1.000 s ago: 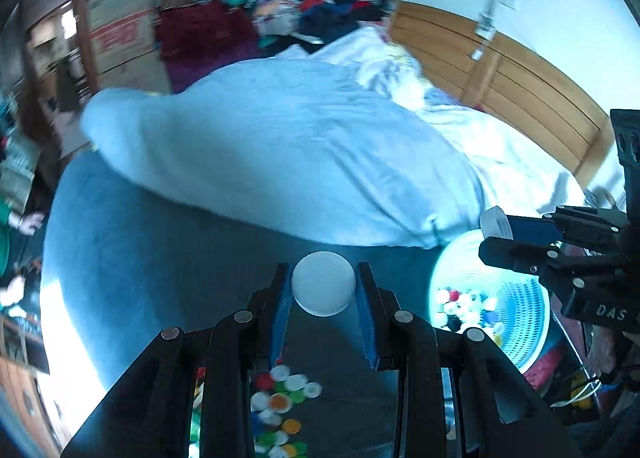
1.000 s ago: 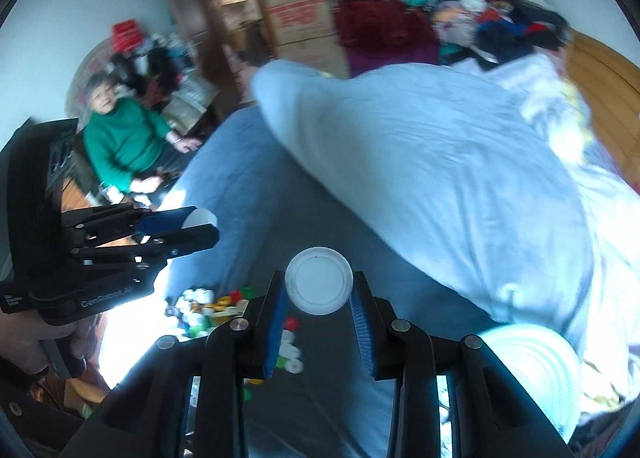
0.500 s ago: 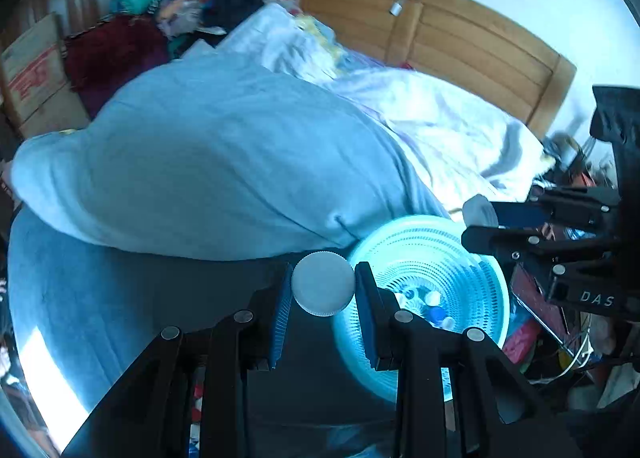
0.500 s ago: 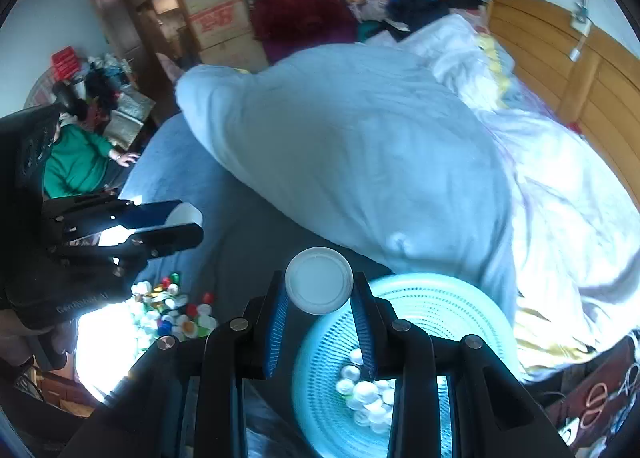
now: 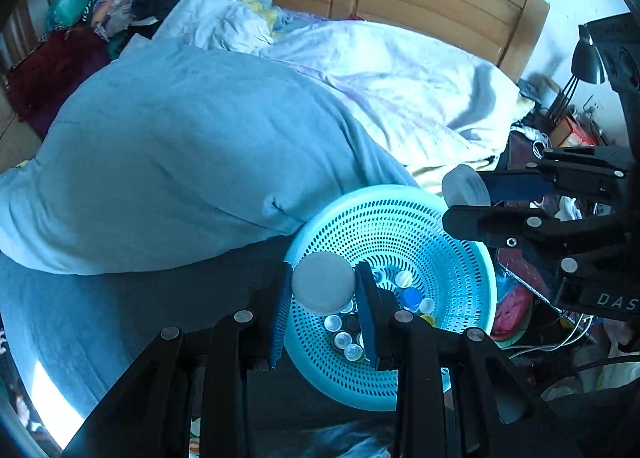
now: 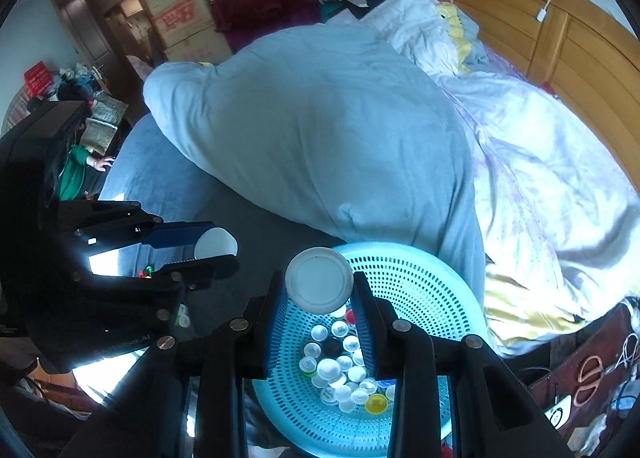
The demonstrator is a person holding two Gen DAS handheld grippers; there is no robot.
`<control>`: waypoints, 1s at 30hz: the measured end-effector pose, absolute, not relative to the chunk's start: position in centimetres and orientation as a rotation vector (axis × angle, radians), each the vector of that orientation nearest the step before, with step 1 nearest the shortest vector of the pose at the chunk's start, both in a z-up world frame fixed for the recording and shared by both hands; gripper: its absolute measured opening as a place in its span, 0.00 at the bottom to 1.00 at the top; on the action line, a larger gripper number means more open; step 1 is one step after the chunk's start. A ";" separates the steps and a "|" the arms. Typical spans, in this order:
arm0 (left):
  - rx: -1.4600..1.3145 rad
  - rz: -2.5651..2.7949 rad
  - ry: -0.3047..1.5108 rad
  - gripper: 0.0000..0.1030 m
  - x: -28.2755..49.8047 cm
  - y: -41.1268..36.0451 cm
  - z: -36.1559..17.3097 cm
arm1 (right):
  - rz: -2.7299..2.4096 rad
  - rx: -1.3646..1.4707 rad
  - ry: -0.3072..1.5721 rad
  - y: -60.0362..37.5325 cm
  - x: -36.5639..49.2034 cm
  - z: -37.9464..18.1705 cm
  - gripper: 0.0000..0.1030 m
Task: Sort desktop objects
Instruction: 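Carry both white caps over the blue basket, then open both grippers to drop the white caps into the basket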
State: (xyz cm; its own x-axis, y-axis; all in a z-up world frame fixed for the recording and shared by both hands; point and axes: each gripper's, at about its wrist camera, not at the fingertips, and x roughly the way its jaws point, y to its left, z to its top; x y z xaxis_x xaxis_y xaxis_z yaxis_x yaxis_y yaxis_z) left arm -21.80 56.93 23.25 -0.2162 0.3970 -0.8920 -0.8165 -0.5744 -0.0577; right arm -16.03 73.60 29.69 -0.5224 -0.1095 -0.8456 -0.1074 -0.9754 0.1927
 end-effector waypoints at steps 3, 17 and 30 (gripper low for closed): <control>-1.209 1.875 0.566 0.26 -21.7 57.7 22.9 | -2.715 1.549 -0.366 74.2 -15.7 29.3 0.34; -1.235 1.836 0.590 0.26 -21.1 60.0 21.4 | -2.702 1.590 -0.410 76.7 -14.8 27.7 0.34; -1.240 1.825 0.606 0.26 -20.9 60.6 20.7 | -2.700 1.605 -0.429 77.1 -14.2 27.0 0.34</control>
State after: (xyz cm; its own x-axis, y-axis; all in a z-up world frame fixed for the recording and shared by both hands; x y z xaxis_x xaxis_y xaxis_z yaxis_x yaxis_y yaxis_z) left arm -20.88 60.58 20.73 -0.1707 0.3631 -0.9160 -0.8389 -0.5411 -0.0581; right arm -14.20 77.15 27.03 -0.4870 -0.1130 -0.8661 -0.1608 -0.9630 0.2161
